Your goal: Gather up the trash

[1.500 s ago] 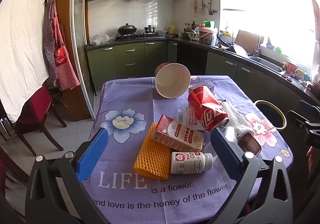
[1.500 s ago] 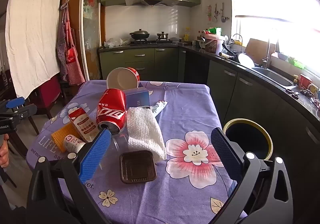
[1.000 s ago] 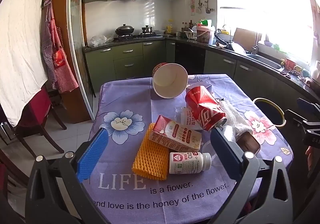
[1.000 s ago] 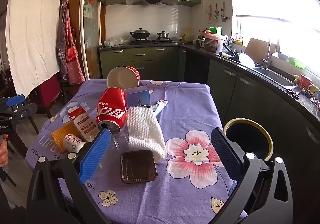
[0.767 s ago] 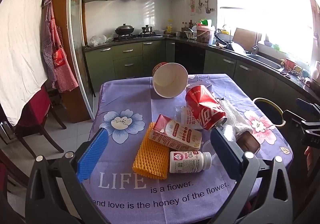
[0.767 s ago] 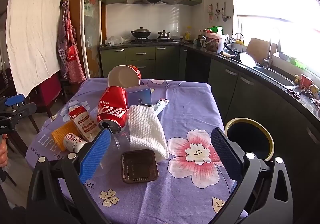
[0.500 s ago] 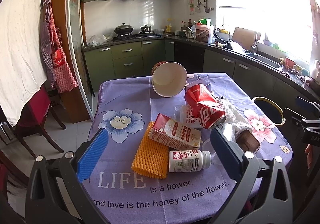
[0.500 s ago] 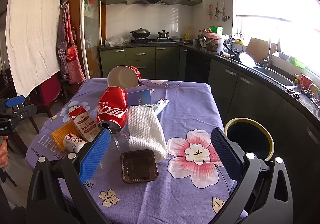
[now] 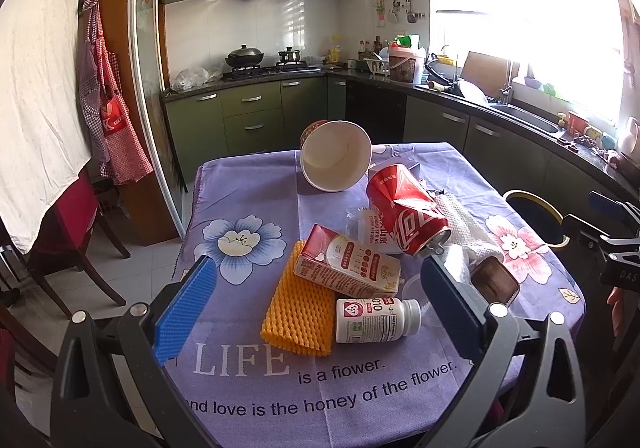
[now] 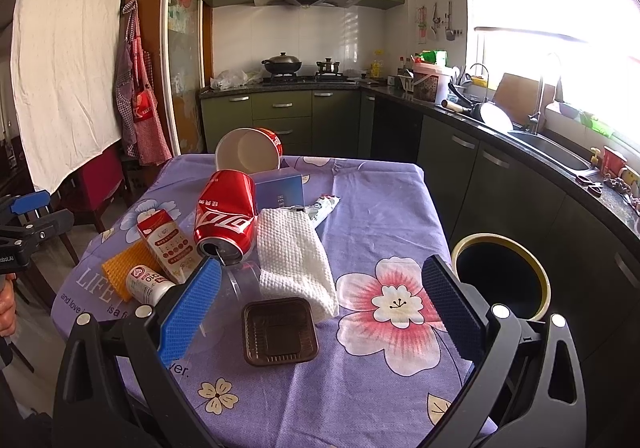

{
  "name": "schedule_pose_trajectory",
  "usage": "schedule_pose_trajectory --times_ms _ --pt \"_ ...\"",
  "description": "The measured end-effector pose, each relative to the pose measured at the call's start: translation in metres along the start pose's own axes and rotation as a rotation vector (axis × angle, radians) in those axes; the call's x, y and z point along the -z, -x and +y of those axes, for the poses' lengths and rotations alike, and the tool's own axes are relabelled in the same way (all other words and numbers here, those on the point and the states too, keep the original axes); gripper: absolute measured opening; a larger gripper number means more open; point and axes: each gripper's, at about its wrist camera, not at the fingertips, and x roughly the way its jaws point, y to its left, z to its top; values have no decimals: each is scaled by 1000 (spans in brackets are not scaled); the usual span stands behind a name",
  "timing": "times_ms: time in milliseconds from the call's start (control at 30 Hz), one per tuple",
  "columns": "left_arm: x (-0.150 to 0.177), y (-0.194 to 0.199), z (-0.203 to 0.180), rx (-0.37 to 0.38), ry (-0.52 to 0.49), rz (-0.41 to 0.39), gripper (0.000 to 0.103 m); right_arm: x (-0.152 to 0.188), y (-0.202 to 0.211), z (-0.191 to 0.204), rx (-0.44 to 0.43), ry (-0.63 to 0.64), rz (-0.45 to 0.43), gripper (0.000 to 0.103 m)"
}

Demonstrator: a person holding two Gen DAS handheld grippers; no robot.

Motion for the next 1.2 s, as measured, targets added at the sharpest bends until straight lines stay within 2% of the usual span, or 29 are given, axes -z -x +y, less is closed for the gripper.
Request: schedule_pose_trajectory --times_ms 1200 --pt "4 -4 -6 5 -9 12 97 3 -6 2 -11 3 16 99"
